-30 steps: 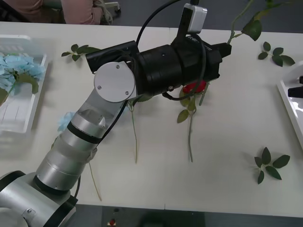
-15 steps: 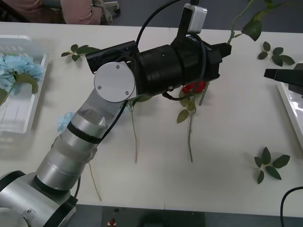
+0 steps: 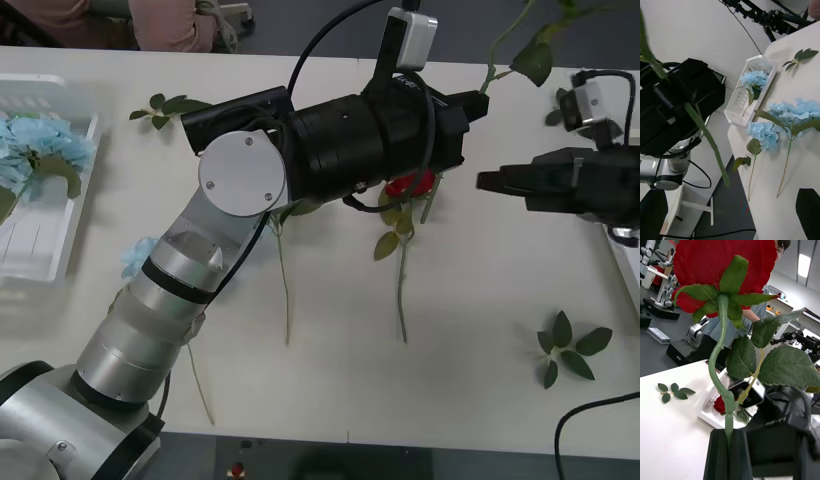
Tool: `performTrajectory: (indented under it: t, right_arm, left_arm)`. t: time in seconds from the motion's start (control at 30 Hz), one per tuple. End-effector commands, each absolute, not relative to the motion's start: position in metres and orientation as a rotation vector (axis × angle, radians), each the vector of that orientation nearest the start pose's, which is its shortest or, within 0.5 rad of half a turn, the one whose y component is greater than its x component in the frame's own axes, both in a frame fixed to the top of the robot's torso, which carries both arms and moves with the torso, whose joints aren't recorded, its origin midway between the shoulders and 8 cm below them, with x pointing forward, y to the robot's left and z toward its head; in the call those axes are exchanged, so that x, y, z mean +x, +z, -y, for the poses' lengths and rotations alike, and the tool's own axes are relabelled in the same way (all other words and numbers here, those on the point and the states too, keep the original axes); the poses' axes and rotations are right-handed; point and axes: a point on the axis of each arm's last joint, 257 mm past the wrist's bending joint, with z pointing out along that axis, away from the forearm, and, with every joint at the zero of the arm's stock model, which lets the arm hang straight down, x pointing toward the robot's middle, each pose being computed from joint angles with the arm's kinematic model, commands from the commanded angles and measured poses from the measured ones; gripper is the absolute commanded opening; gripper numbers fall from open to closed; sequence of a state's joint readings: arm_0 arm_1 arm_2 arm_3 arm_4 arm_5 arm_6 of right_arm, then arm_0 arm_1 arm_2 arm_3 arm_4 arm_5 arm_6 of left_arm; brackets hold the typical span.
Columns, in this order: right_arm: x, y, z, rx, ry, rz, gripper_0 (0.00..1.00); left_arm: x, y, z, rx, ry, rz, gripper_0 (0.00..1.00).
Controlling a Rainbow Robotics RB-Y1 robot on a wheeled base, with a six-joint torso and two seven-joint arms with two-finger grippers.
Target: Put the red flowers into the right box and the blue flowers into the left box
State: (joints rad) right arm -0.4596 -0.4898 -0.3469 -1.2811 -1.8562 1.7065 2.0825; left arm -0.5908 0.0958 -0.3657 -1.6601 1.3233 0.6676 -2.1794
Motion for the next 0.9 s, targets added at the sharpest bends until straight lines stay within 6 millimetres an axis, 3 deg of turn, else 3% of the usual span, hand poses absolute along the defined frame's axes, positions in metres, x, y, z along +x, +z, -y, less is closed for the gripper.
performTrajectory:
  t: [0.03,0.23,0.37,0.43,0.47,0.5,0.53,0.57,0.6,0.9]
  right_arm:
    - [0.438,-0.075,0.141,-0.663,1.58,-1.807,1.0]
    - [0.443,-0.078,0.107,-0.681,1.607,-1.808,1.0]
    - [0.444,-0.08,0.097,-0.698,1.607,-1.813,1.0]
    - [0.444,-0.08,0.096,-0.703,1.604,-1.812,0.93]
    - [0.443,-0.079,0.095,-0.71,1.605,-1.81,0.85]
    - [0.442,-0.08,0.095,-0.716,1.605,-1.812,0.64]
    - [0.441,-0.08,0.096,-0.717,1.604,-1.815,0.51]
    - [0.44,-0.081,0.095,-0.72,1.61,-1.815,0.11]
    - [0.44,-0.081,0.096,-0.72,1.61,-1.814,0.0]
    - [0.438,-0.078,0.097,-0.722,1.619,-1.801,0.0]
  left_arm:
    - [0.45,0.009,0.165,0.76,-1.128,-1.354,0.0]
    - [0.45,0.009,0.165,0.76,-1.128,-1.354,0.0]
    - [0.45,0.009,0.165,0.76,-1.128,-1.354,0.0]
    - [0.45,0.009,0.165,0.76,-1.128,-1.354,0.0]
    - [0.45,0.009,0.165,0.76,-1.128,-1.354,0.0]
    - [0.45,0.009,0.165,0.76,-1.128,-1.354,0.0]
    - [0.45,0.009,0.165,0.76,-1.128,-1.354,0.0]
    - [0.45,0.009,0.165,0.76,-1.128,-1.354,0.0]
    - [0.45,0.009,0.165,0.76,-1.128,-1.354,0.0]
    - [0.45,0.009,0.165,0.76,-1.128,-1.354,0.0]
